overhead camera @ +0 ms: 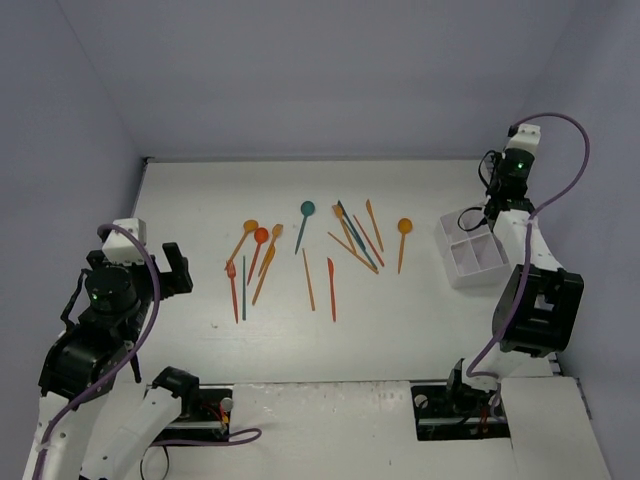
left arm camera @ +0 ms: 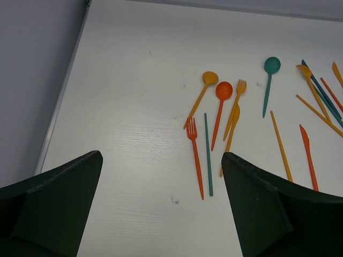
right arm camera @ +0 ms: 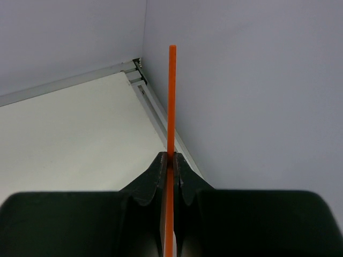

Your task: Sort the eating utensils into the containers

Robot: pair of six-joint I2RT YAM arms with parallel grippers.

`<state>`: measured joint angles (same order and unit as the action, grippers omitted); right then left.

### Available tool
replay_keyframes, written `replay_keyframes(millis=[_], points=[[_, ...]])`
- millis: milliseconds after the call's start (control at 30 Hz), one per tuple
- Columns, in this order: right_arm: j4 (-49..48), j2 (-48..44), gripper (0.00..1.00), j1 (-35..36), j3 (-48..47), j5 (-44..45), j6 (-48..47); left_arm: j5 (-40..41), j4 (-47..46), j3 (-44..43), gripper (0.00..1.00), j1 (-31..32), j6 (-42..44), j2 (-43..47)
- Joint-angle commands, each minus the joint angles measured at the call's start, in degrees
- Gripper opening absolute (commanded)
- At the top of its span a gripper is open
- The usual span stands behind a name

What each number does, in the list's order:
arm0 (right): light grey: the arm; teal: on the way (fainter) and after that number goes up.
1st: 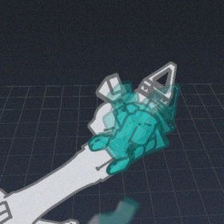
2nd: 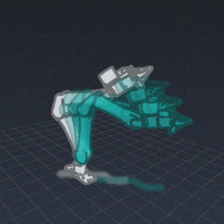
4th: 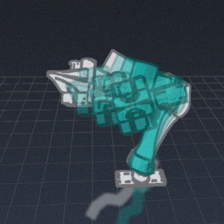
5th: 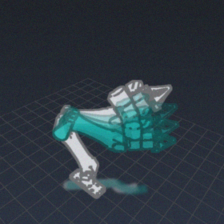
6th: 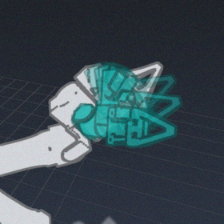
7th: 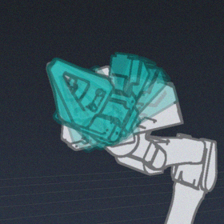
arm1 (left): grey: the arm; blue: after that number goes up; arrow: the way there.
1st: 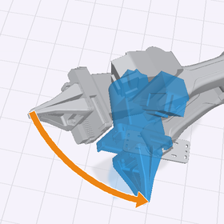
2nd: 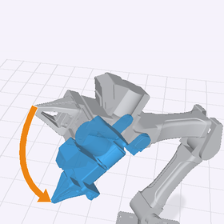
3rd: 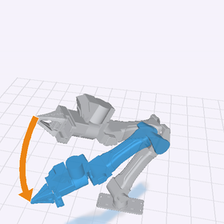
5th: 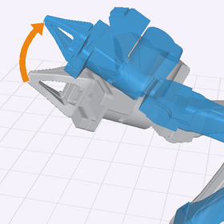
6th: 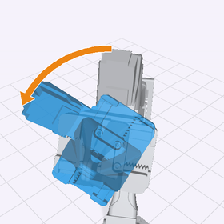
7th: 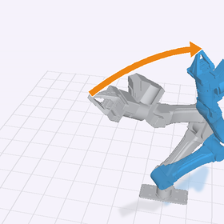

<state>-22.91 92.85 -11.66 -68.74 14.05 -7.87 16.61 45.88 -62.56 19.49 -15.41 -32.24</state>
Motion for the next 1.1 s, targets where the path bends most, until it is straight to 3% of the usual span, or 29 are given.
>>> replay_keyframes(millis=[0,400,767,1067], points=[[-5.57,0.68,0.0,-0.12,-2.71,-0.96,0.05,1.41,-2.55,-3.18,0.92,0.2,1.08,-3.1],[-8.38,4.53,0.0,-0.38,1.18,-1.74,-0.39,1.22,-2.38,-2.81,0.92,0.2,1.52,-3.1],[-8.2,1.37,0.03,-0.38,6.6,-1.73,0.4,-0.35,-2.37,-2.05,0.92,0.2,0.56,-2.48],[-1.45,-5.25,0.47,0.59,6.81,-1.48,2.52,-0.81,-2.37,-1.63,0.92,0.2,0.61,1.37]])
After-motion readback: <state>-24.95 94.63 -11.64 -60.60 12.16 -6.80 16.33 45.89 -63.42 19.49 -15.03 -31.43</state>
